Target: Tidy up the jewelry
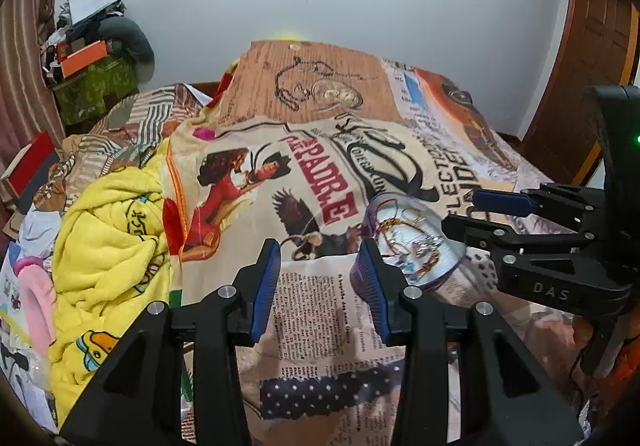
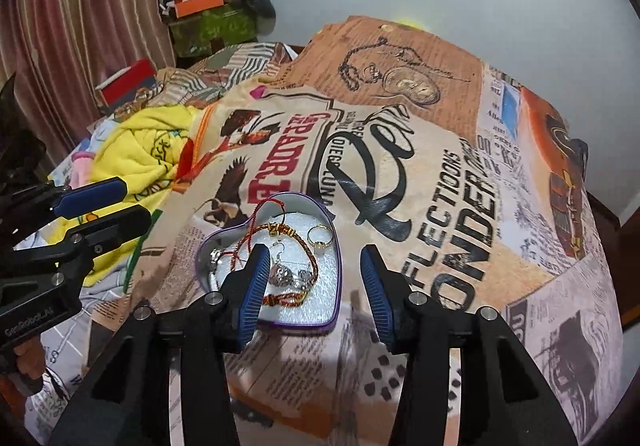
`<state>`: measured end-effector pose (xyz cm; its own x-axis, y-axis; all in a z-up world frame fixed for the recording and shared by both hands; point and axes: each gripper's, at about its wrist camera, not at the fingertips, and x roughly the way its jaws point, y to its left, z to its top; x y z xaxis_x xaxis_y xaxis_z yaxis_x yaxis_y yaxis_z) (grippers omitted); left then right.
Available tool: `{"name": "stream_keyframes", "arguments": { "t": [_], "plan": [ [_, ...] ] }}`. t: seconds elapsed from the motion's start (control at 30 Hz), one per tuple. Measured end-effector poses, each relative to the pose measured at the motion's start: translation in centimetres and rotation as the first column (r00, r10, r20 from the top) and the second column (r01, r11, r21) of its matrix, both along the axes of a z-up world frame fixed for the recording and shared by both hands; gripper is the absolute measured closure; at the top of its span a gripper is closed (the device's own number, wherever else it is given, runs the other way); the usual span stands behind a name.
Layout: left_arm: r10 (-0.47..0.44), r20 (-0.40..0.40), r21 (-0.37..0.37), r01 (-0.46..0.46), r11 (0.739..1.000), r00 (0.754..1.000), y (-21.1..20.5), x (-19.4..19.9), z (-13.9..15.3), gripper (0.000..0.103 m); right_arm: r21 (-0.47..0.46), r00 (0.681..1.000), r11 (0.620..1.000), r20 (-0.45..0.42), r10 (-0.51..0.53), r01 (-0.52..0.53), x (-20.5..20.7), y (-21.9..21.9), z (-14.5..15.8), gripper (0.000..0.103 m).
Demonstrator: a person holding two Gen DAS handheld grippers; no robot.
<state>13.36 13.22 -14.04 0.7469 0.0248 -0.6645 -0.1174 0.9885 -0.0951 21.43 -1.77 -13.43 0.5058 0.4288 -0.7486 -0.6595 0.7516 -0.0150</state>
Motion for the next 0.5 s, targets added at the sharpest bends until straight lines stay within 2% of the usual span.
{"name": "stream_keyframes", "arguments": {
  "t": [0.13, 0.3, 0.43, 0.5],
  "plan": [
    [-0.006, 0.051, 0.012, 0.006, 1.000, 0.999, -0.8, -1.6, 2.4, 0.063, 0.029, 1.000, 1.000, 0.028, -0.008, 0.007, -1.5, -1.0, 2.0, 0.060],
    [-0.014, 0.140, 0.027, 0.011, 1.000, 0.990, -2.0, -4.0, 6.2, 0.060, 0.096, 0.994, 0.995, 0.108, -0.029, 0.019, -4.3, -3.1, 6.2, 0.060],
    [-0.018, 0.241, 0.038, 0.009, 0.999, 0.970, -3.3, -7.0, 10.0, 0.059, 0.168, 0.982, 0.985, 0.179, -0.061, 0.031, -7.1, -5.0, 10.0, 0.060],
    [-0.022, 0.285, 0.047, 0.010, 0.999, 0.958, -3.9, -8.3, 11.5, 0.055, 0.209, 0.973, 0.977, 0.216, -0.081, 0.035, -8.6, -5.9, 11.8, 0.060]
  ]
}}
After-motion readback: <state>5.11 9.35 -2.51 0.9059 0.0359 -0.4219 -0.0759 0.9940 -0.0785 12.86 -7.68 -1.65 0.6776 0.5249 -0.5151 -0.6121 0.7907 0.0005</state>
